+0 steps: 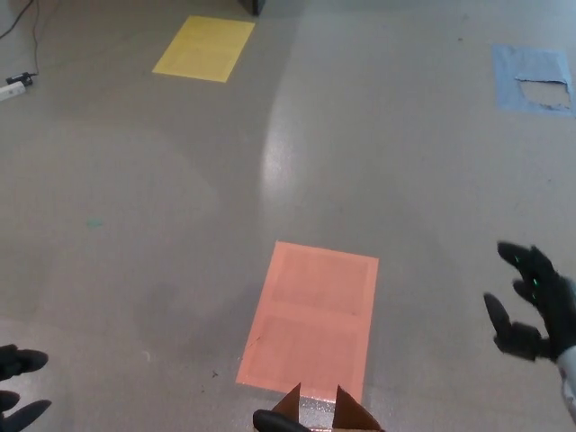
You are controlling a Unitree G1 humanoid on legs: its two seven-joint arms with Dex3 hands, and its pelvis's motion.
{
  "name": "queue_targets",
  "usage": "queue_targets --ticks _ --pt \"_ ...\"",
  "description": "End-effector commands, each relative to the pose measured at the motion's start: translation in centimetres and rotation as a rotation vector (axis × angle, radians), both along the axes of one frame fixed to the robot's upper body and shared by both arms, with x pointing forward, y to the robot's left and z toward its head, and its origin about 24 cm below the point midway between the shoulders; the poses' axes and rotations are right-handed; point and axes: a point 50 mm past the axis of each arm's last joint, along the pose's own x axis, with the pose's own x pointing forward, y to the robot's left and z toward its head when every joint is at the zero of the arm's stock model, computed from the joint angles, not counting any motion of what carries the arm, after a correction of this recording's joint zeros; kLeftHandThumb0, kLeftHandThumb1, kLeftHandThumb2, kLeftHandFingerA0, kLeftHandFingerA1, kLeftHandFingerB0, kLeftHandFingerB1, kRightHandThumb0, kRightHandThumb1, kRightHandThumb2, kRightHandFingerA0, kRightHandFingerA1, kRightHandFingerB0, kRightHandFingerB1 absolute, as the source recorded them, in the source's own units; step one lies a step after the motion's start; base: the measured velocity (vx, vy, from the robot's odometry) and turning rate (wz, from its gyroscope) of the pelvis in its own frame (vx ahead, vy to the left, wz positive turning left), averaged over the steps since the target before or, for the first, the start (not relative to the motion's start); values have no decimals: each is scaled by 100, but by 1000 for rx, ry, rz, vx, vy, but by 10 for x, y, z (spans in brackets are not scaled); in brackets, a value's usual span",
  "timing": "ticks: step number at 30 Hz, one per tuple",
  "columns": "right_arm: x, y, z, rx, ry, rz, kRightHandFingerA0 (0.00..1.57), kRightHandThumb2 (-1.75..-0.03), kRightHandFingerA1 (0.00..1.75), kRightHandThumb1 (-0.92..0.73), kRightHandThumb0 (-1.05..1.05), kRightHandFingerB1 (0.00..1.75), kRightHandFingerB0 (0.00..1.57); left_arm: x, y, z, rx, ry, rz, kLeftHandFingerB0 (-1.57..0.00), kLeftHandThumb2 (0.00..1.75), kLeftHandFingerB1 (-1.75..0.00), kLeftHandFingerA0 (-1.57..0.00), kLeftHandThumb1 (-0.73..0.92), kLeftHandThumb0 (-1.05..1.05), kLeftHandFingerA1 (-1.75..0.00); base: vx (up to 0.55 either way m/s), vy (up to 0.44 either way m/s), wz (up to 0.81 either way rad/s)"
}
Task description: An air pump is kept on top of a storage box on the floor and the robot uses its right hand to press down on the handle of the pump to compress it
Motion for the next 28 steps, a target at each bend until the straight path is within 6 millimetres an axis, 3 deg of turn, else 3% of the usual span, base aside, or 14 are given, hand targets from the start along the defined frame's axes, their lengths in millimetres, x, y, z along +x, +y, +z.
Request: queue_targets --ticks 1,7,11,12,18,24,28 --pt "-37 -52 -45 -62 341 -252 3 -94 38 -68 -65 35 3 -2 5 2 43 -29 23 -26 62 -32 -30 72 -42 -35 0 0 0" --pt "-61 -53 -68 -126 557 -157 6 -101 31 -76 -71 27 6 -3 8 5 93 -9 -13 -27 61 -32 -29 72 -43 -35 0 0 0" --pt "-63 -53 -69 -107 542 -155 7 -102 29 -76 -72 27 7 3 5 8 117 -3 -43 -26 61 -32 -26 72 -43 -34 0 0 0" --pt "-62 -53 -68 -99 528 -153 7 -101 25 -77 -74 22 7 7 4 10 126 1 -50 -11 105 -50 -11 55 -25 -52 0 0 0" --pt "-55 -54 -62 -90 506 -136 6 -101 30 -76 -71 24 6 15 0 11 115 -12 -36 -9 105 -49 -9 56 -26 -52 0 0 0" --pt "-62 -55 -67 -135 555 -86 6 -101 28 -78 -72 24 6 0 1 -1 99 -2 -7 -9 105 -50 -9 56 -25 -52 0 0 0" --pt "-56 -54 -63 -138 555 -74 6 -101 27 -78 -72 23 6 -4 2 -4 90 -9 20 -10 105 -50 -10 56 -24 -52 0 0 0"
